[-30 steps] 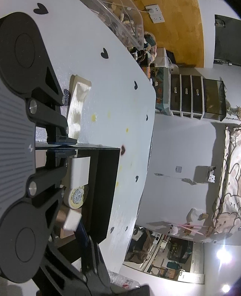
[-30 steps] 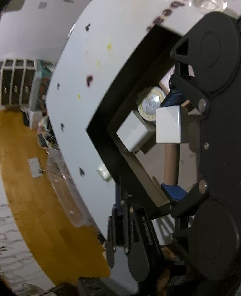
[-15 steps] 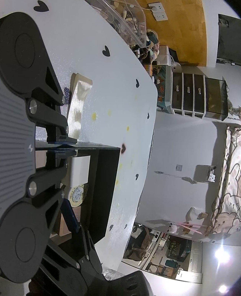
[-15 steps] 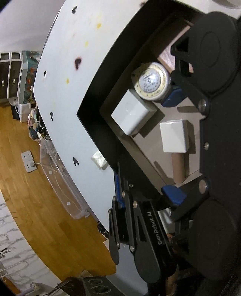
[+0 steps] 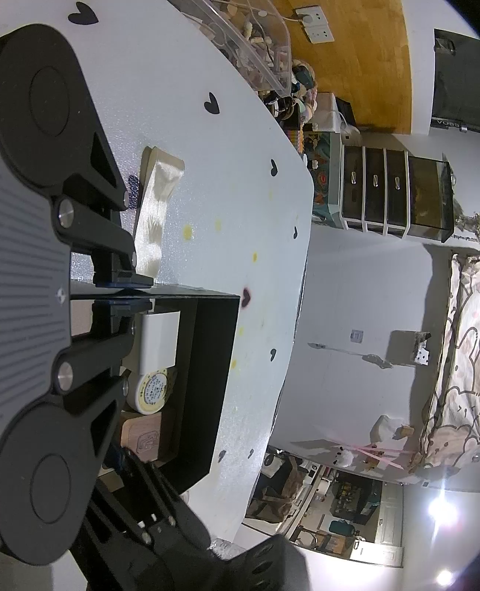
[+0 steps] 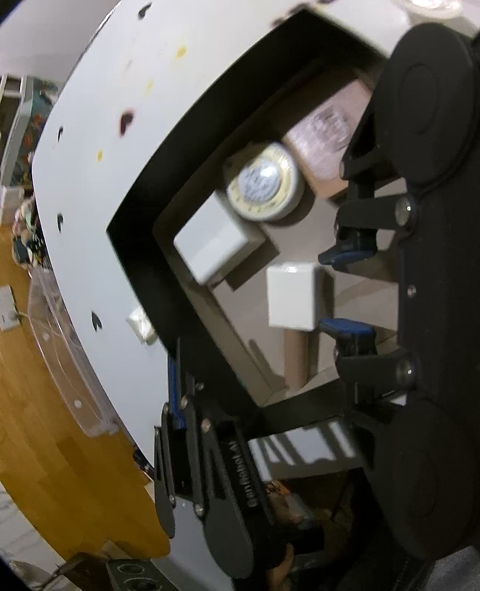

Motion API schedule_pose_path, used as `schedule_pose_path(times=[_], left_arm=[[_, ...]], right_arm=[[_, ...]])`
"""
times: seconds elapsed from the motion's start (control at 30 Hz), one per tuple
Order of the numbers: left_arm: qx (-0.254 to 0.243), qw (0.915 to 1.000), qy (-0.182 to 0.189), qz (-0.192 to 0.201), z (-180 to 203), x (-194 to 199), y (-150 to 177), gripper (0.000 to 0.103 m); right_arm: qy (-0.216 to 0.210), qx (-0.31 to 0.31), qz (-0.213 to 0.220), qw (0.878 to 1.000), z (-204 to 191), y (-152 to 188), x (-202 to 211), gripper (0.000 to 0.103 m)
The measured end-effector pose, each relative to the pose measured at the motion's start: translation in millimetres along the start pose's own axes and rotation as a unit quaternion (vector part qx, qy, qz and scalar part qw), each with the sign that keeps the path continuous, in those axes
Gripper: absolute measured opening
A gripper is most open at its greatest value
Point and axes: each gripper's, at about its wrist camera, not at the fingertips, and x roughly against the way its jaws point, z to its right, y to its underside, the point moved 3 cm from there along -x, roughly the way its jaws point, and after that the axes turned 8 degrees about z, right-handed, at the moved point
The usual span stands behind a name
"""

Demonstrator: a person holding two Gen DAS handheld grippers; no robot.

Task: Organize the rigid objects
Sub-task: 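Carry the white block into the black box and open the right tool, then move the right tool back to the clear glass cup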

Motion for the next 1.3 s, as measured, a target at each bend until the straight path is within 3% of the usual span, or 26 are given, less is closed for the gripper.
schedule_pose_path(times=[0.1, 0.37, 0.67, 1.1, 1.3], left_arm=[[0.0, 1.0, -0.001, -0.001, 0, 0, -1, 0.004], [0.0, 1.0, -0.001, -0.001, -1, 0, 0, 0.004], [-0.003, 1.0, -0.002, -0.002, -2, -1, 0, 0.004], [-0.005, 0.9999, -0.011, -0.004, 2, 2, 0, 0.004], [-0.008, 0.9998, -0.016, -0.003, 4, 7, 0, 0.004]], right_arm=[[0.0, 0.006, 0.005, 1.0, -5, -10, -8, 0.018], [-0.004, -0.017, 0.032, 0.999, -6, -22, -22, 0.017], [-0.004, -0.04, 0.072, 0.997, -1, -23, -3, 0.018], [0.018, -0.037, 0.153, 0.987, -10, -1, 60, 0.047], [0.035, -0.042, 0.185, 0.981, -11, 15, 78, 0.071]])
